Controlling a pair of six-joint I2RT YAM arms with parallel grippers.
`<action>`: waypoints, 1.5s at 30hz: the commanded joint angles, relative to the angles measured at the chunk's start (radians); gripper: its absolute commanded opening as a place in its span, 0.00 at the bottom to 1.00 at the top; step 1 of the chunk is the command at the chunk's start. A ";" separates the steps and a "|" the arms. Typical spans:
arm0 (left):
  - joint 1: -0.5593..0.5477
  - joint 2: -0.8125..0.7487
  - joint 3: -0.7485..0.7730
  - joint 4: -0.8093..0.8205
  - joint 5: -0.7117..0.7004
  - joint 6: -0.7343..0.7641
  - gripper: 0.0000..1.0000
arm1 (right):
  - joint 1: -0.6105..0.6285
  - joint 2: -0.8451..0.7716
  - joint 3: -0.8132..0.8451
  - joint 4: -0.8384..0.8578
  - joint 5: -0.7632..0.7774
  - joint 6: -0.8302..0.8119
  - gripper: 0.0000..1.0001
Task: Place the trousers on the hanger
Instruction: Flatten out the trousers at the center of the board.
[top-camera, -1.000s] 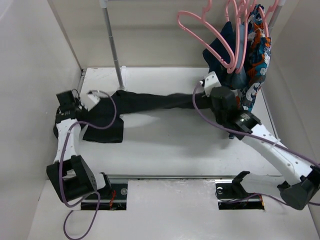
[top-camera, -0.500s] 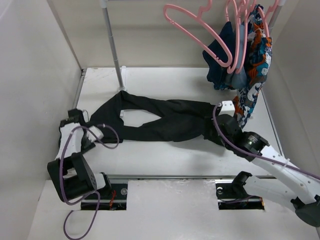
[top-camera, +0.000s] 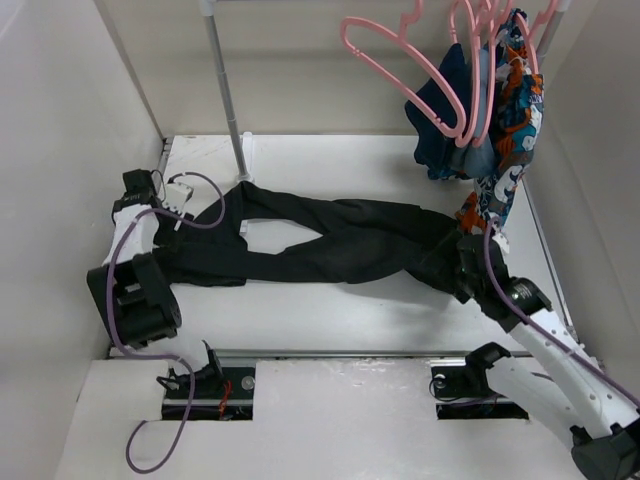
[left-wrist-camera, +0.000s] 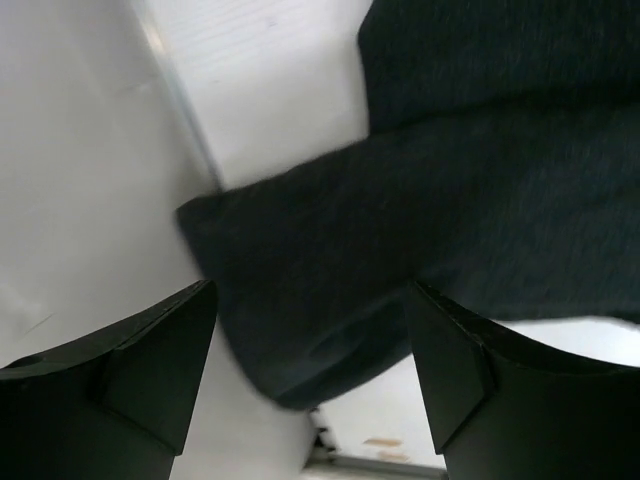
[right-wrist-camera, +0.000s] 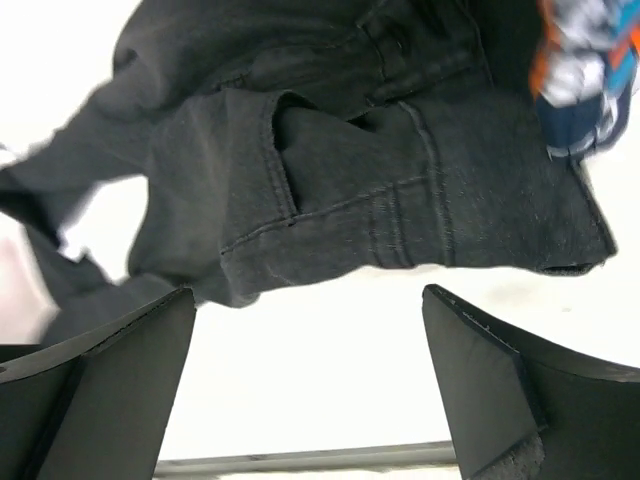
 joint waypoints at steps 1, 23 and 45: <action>0.000 0.093 0.081 0.043 0.062 -0.134 0.73 | -0.021 -0.052 -0.086 0.092 -0.049 0.226 1.00; 0.000 0.047 0.049 -0.013 0.062 -0.082 0.00 | -0.179 0.128 -0.048 0.193 0.054 0.045 0.99; 0.000 -0.149 0.258 0.082 0.031 -0.048 0.00 | -0.347 0.368 0.323 0.520 0.123 -0.516 0.00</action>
